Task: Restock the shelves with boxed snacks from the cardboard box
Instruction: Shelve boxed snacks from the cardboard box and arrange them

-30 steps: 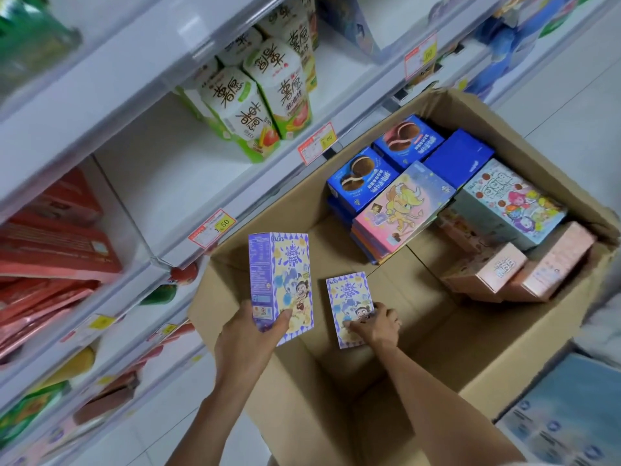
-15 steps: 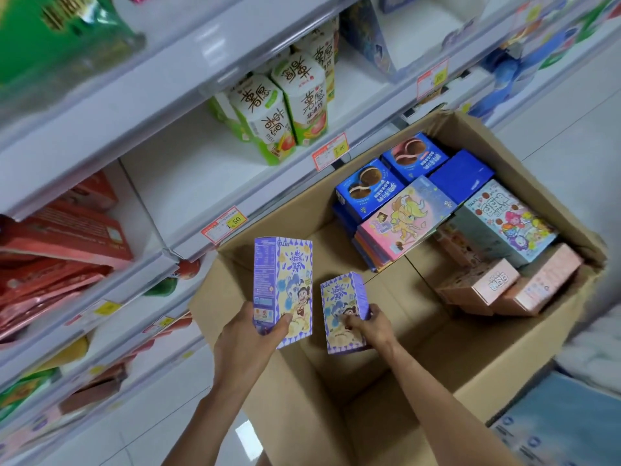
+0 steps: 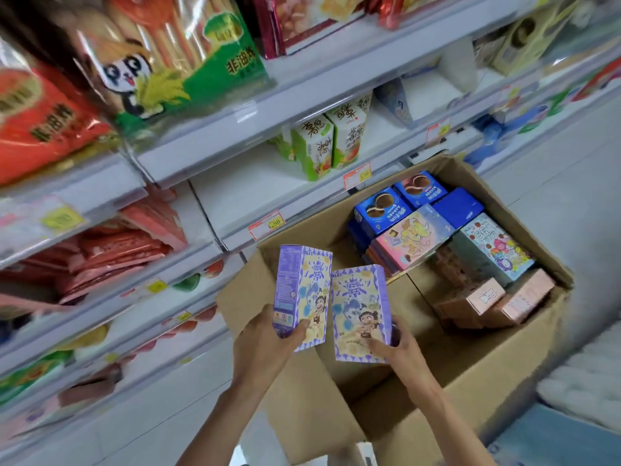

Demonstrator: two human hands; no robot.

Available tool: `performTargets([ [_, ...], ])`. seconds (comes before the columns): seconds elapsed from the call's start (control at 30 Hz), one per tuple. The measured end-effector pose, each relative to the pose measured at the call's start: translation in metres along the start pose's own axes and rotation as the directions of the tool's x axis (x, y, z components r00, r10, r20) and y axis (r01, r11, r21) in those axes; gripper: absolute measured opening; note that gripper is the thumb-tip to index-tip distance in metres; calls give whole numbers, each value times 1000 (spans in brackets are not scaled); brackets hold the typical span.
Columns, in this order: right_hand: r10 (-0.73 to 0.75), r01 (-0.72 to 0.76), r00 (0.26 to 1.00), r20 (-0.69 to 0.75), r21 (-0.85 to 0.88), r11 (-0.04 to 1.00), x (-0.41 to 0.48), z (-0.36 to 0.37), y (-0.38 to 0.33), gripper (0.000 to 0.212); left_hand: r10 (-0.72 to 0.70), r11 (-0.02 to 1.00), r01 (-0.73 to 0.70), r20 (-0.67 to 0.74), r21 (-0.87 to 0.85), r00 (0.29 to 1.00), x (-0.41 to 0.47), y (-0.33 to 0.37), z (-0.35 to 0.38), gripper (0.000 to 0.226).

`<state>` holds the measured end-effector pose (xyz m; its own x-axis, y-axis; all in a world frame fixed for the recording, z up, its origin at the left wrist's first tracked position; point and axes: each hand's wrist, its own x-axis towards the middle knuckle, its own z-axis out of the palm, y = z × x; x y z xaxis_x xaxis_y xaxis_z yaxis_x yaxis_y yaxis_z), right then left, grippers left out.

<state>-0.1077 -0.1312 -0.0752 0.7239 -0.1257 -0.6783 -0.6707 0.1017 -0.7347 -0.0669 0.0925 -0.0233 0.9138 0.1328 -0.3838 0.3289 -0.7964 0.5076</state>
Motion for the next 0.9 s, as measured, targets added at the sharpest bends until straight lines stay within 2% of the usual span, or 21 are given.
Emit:
performTargets([
  [0.13, -118, 117, 992, 38, 24, 993, -43, 34, -9, 54, 16, 997, -19, -33, -75, 999, -31, -32, -34, 43],
  [0.2, -170, 169, 983, 62, 25, 985, -66, 57, -10, 54, -4, 990, -1, -34, -138, 999, -51, -55, -57, 56],
  [0.27, -203, 202, 972, 119, 21, 979, -88, 84, -11, 58, -30, 959, 26, -11, -282, 999, -71, -84, -82, 65],
  [0.37, -220, 220, 953, 207, 23, 975, -123, 127, -14, 78, -61, 856, 67, 28, -513, 998, -103, -136, -120, 36],
  [0.4, -224, 225, 945, 237, 23, 974, -136, 143, -16, 82, -52, 819, 62, 34, -571, 998, -114, -154, -134, 32],
  [0.47, -248, 252, 920, 302, 26, 967, -159, 175, -17, 84, -44, 771, 42, 13, -636, 999, -139, -189, -161, 39],
  [0.53, -274, 283, 890, 365, 30, 959, -178, 207, -16, 90, -65, 725, 26, -31, -688, 997, -164, -220, -186, 25],
  [0.63, -282, 296, 864, 418, 33, 955, -202, 254, -7, 84, -103, 688, 4, -92, -726, 990, -200, -269, -219, 15],
  [0.73, -276, 307, 842, 464, 9, 952, -225, 297, 1, 86, -146, 666, -50, -196, -744, 970, -236, -315, -244, 21],
  [0.8, -263, 323, 809, 526, -23, 946, -239, 324, 5, 85, -207, 636, -59, -244, -770, 947, -258, -343, -255, 9],
  [0.9, -238, 328, 766, 597, -44, 944, -255, 364, 12, 76, -325, 601, -67, -319, -797, 890, -286, -378, -268, 15],
])
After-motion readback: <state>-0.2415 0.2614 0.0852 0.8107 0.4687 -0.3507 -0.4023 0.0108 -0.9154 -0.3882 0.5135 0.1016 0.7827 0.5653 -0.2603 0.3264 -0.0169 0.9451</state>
